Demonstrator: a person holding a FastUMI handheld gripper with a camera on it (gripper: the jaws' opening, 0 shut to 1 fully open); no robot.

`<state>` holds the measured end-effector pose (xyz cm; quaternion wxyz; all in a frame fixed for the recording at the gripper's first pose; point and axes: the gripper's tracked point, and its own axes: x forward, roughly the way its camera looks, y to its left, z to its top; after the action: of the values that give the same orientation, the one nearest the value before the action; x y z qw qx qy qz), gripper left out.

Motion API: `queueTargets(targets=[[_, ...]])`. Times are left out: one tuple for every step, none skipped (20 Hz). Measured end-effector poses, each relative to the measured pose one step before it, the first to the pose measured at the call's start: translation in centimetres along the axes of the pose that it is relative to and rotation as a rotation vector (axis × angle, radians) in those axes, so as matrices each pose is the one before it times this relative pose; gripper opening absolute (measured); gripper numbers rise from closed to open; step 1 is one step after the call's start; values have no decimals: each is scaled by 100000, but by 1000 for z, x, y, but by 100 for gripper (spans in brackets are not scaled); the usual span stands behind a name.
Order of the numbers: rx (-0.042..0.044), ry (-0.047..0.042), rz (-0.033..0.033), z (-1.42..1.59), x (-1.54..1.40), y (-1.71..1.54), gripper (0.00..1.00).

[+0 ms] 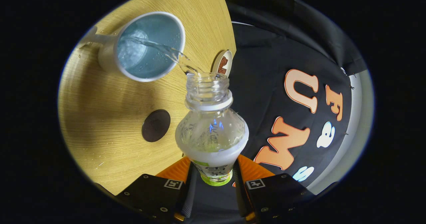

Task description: Take the bottle from table, then pour the juice into the cup, finally place the bottle on the coaster

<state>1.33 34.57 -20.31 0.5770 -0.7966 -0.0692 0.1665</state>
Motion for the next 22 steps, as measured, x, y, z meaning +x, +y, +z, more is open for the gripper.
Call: queueTargets(targets=[[-527,-72,-50,-53,46,-114,54],[-320,-147,-50,4,64,56,54],[-196,-121,44,224,-51,-198,54],[-341,-112,125,76,-84,-14,54],[-470,-51,-264,-153,59,56,54],[-516,-10,-106,56,-17,2,54],[-354,-100,-127,-6,118,-147,54],[-390,-133,-1,91,10,-196,54],[-518,127,-252,105,-17,65,54],[-504,87,-195,-145,-7,-109,54],[-432,26,295,-57,37,94,54],[-149,-37,357,45,-30,-96,54],[-88,-152,91,45,115,58,54],[-589,-288,-10,120,-22,-23,54],[-992,-394,-397,122,10,-187,54],[-1032,-380,-366,171,-33,-128,54],[-679,-287,67,-27,75,-88,54],[-306,-96,80,-30,25,-20,54],[-338,-163,19,90,9,18,54],[-384,-71,-163,-55,74,-82,54],[-422,11,-137,-157,146,-77,54],[-502,57,-251,-54,0,-122,54]])
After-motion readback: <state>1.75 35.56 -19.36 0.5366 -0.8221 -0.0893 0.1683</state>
